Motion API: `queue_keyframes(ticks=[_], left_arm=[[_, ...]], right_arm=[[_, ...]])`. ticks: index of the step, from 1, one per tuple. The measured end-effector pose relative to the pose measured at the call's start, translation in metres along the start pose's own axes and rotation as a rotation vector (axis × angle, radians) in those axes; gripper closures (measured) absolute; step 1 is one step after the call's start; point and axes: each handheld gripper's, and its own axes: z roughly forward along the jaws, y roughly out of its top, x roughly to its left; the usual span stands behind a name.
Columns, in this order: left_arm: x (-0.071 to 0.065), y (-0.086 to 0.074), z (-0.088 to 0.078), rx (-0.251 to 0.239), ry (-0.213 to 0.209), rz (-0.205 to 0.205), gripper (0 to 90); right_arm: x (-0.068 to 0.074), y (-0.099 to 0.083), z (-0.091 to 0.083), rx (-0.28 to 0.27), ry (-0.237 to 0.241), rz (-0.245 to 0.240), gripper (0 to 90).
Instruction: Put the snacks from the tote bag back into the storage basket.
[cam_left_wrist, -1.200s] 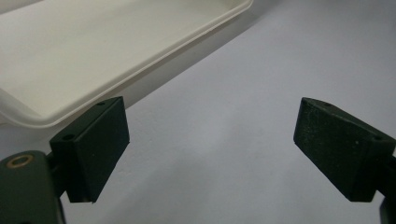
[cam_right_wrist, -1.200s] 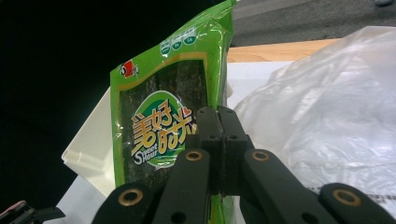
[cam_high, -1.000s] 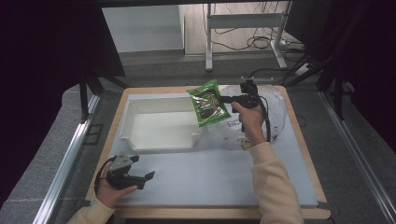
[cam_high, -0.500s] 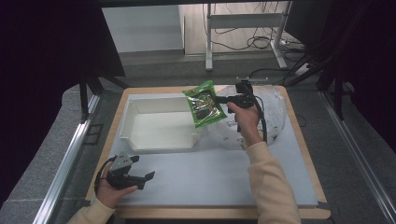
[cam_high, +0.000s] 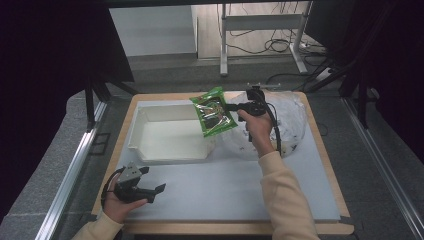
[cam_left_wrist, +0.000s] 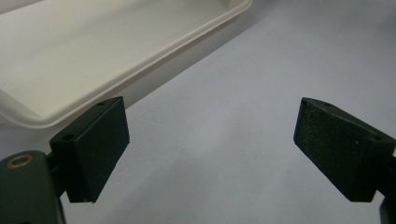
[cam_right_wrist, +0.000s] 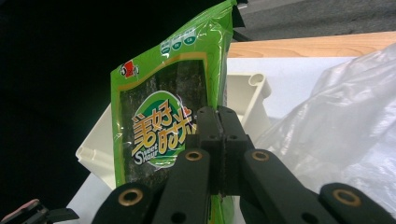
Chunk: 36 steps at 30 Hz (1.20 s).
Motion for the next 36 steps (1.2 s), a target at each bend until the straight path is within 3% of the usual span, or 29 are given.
queue_keyframes(ticks=[15,36], left_arm=[[0.0,0.0,0.0,-0.004,-0.004,-0.004,10.4],[0.0,0.0,0.0,-0.008,-0.007,-0.018,10.4]], right_arm=[[0.014,0.0,0.022,0.028,0.024,-0.008,90.0],[0.036,-0.013,0.065,0.084,0.031,-0.024,90.0]])
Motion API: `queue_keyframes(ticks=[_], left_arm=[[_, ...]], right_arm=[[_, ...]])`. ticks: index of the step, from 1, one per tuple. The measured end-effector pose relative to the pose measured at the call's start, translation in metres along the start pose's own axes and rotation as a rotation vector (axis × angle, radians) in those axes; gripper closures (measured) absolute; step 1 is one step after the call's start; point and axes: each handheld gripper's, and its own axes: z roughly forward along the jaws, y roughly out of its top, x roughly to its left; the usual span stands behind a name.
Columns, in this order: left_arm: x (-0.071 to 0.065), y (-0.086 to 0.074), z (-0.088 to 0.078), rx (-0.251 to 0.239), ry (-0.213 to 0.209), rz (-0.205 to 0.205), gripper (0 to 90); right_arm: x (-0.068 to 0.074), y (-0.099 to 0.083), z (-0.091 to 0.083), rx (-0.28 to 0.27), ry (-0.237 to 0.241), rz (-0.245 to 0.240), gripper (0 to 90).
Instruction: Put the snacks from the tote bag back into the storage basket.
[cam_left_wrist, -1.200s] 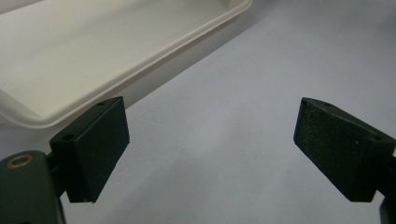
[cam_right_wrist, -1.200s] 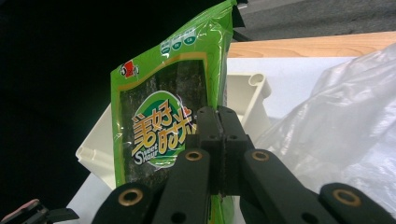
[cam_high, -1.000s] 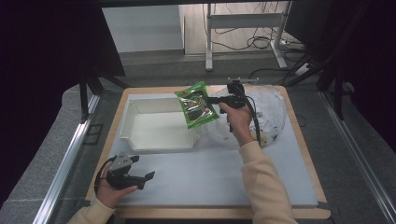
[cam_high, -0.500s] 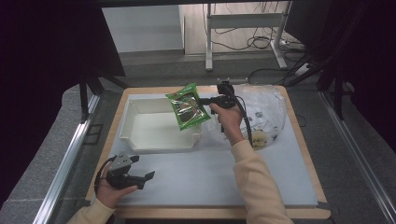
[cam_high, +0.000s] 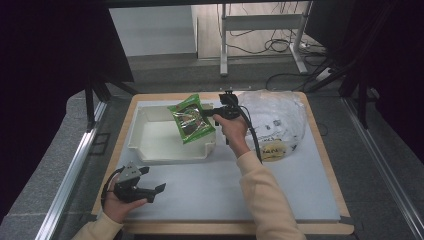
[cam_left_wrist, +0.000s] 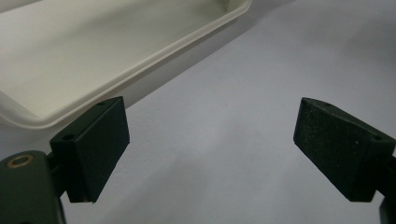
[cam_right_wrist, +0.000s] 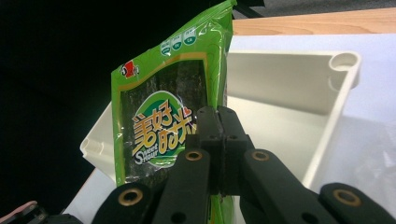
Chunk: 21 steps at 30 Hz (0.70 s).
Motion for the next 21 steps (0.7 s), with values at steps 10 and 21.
queue_keyframes(ticks=[10,21], left_arm=[[0.0,0.0,-0.001,-0.003,-0.003,-0.002,10.5],[0.0,0.0,-0.002,-0.01,-0.009,-0.006,10.5]], right_arm=[[0.009,-0.005,0.021,0.02,0.002,0.001,90.0],[0.016,-0.009,0.039,0.029,0.012,0.005,90.0]])
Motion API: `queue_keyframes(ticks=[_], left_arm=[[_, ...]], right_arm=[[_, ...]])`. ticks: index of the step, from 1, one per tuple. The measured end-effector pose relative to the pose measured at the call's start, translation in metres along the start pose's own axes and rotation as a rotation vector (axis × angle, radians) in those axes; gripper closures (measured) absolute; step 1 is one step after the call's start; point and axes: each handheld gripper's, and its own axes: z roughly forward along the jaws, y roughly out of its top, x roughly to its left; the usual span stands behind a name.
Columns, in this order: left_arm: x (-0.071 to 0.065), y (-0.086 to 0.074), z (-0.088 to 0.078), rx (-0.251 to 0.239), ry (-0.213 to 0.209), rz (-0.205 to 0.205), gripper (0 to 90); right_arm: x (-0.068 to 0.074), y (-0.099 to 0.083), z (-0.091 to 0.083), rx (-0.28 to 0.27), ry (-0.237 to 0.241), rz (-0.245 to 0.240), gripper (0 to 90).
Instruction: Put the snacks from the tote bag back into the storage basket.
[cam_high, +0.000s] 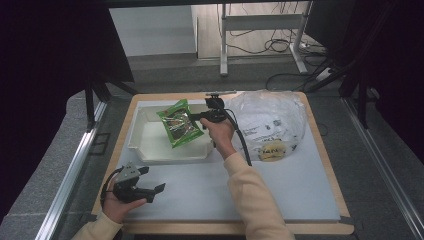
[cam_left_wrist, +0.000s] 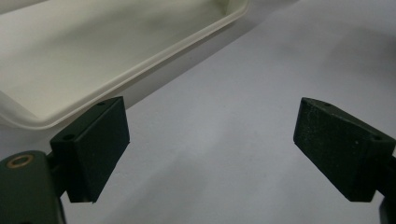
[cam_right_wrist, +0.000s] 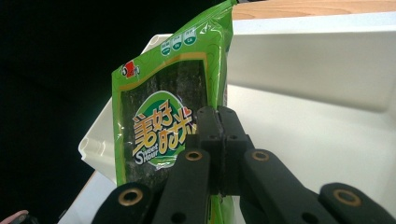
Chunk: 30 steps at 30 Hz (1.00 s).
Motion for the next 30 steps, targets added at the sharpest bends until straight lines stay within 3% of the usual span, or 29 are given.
queue_keyframes(ticks=[30], left_arm=[[0.001,0.0,-0.001,-0.004,-0.009,-0.006,10.5]], right_arm=[[0.014,-0.005,0.039,0.04,0.022,0.005,90.0]])
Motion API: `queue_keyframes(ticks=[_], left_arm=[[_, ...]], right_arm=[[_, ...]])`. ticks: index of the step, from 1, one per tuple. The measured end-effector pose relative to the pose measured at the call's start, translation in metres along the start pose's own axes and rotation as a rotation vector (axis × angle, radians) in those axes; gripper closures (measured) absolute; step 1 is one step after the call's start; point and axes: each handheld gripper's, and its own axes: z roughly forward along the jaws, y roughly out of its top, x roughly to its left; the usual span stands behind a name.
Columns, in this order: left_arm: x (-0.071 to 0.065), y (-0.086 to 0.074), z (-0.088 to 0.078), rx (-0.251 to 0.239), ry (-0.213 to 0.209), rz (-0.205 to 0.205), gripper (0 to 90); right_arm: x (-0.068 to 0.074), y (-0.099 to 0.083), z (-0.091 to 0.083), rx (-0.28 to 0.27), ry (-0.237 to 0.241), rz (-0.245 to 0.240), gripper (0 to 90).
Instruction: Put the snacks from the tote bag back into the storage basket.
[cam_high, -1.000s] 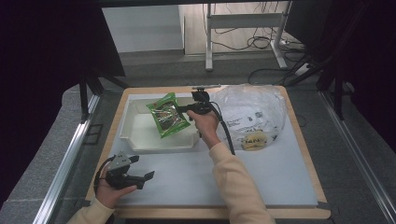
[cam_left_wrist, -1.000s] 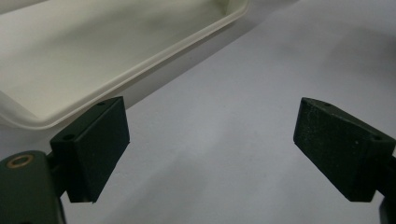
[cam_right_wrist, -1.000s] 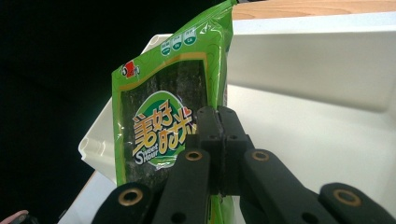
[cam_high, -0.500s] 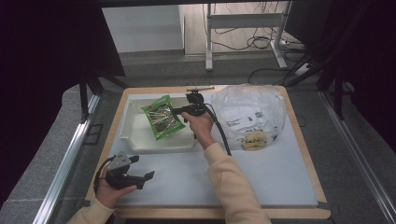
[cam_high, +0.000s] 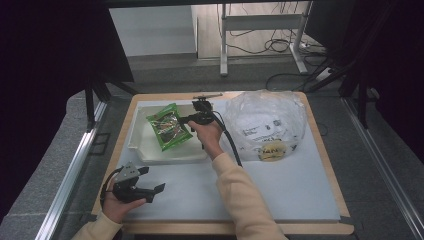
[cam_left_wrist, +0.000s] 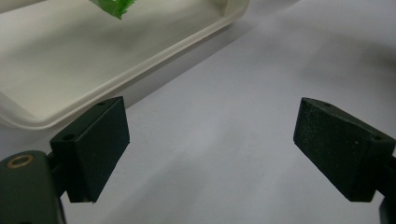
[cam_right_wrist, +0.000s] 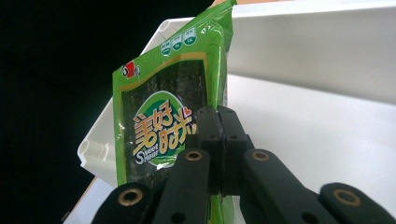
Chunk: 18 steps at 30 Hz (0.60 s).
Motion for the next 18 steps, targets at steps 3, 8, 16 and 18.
queue_keyframes(ticks=[3,8,16,18], left_arm=[[0.0,0.0,0.0,0.0,-0.001,-0.001,10.5],[-0.001,0.0,0.001,0.003,-0.005,0.0,10.5],[0.0,0.0,0.0,0.001,-0.008,-0.004,10.5],[0.0,0.0,0.0,0.002,-0.01,-0.004,10.5]], right_arm=[[0.001,0.0,0.004,0.004,-0.006,0.002,90.0],[0.002,0.001,0.01,0.012,-0.017,-0.003,89.9],[0.004,0.001,0.021,0.017,-0.038,0.006,89.9],[0.004,0.0,0.025,0.019,-0.051,0.008,89.9]])
